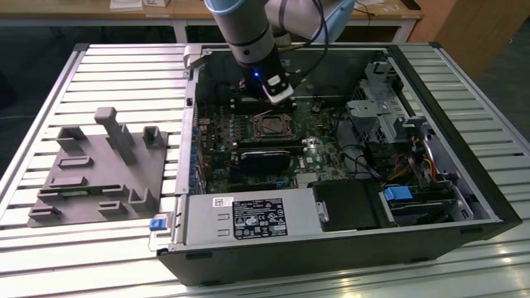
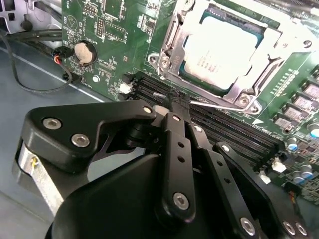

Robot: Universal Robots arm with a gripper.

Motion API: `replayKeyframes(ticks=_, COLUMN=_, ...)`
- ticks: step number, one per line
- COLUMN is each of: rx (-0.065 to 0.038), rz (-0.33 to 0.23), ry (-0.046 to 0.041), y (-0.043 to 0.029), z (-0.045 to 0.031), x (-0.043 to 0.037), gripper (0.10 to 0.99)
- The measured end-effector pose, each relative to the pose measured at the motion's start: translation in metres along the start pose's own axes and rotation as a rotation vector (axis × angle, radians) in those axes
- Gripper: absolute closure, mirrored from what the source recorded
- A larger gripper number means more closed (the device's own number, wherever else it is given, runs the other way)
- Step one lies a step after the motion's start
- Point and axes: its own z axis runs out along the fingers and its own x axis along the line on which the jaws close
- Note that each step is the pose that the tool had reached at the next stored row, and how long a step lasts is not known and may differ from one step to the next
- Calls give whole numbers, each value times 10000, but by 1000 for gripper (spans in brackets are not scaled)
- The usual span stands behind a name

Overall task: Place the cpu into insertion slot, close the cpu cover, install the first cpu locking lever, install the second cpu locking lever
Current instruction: 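Install the first cpu locking lever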

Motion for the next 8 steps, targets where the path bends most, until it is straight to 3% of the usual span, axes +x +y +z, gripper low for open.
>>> replayKeyframes(ticks=8, rx=128, rz=410, ry=-112, y=46, z=40, x=44, gripper=984)
